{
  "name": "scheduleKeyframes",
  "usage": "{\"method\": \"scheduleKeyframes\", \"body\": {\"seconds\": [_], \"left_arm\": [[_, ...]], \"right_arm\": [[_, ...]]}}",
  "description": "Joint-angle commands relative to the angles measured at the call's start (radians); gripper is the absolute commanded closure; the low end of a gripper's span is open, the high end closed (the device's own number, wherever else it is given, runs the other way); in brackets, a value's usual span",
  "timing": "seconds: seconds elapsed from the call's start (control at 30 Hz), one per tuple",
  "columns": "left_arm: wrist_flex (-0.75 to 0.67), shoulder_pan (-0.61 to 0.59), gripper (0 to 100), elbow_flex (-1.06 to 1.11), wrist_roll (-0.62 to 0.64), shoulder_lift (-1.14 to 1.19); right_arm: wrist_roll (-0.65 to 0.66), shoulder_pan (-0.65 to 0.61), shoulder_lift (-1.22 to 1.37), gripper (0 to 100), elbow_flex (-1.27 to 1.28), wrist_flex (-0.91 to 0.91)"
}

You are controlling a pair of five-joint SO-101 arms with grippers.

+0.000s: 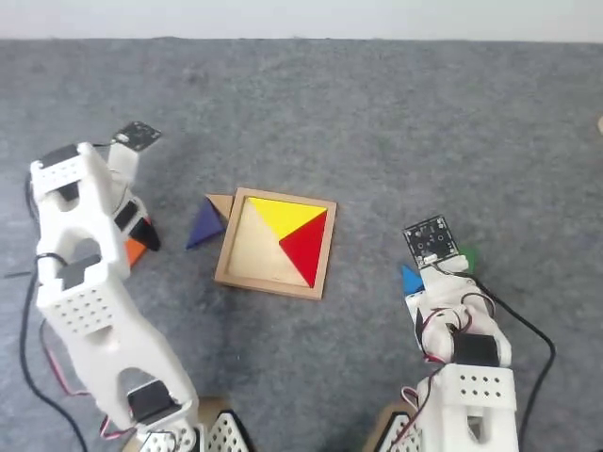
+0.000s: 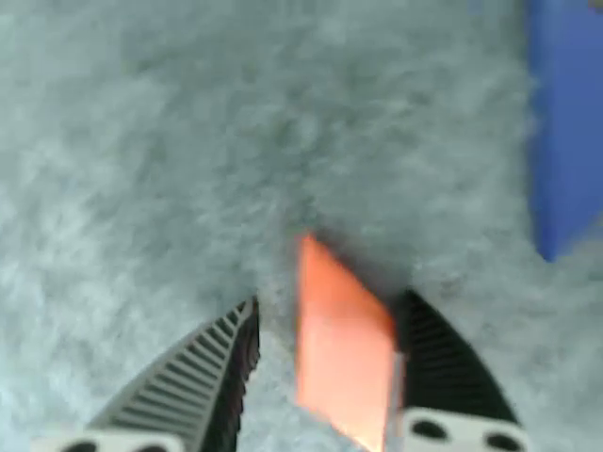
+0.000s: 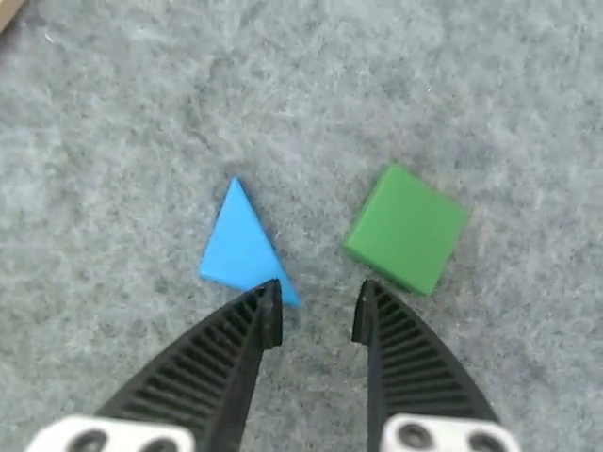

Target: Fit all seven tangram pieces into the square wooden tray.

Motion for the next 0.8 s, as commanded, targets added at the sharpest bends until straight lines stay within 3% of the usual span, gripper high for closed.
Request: {"method": "scheduleKeyframes", "body": {"seconds": [0.0,0.2,0.4,0.53,0.67,0.77], "left_arm": [[0.046,-0.005,91,-0.007,-0.078,0.028],[0.078,-0.006,90,-0.008,-0.083,-0.015],[0.091,-0.041,74,-0.008,-0.135,-0.080],[0.140,-0.077,74,-0.008,-0.210,-0.112],[0.135,-0.086,74,-0.002,-0.210,-0.095],[0.097,-0.084,80,-0.002,-0.204,-0.049]], "right_arm": [[0.006,-0.001,-0.019,85.4,-0.009,-0.033],[0.008,0.001,-0.018,85.4,-0.002,-0.035],[0.009,0.001,-0.019,85.4,-0.002,-0.035],[0.009,0.001,-0.019,85.4,-0.002,-0.035],[0.008,0.001,-0.019,85.4,0.000,-0.045],[0.008,0.001,-0.019,85.4,0.002,-0.051]]}}
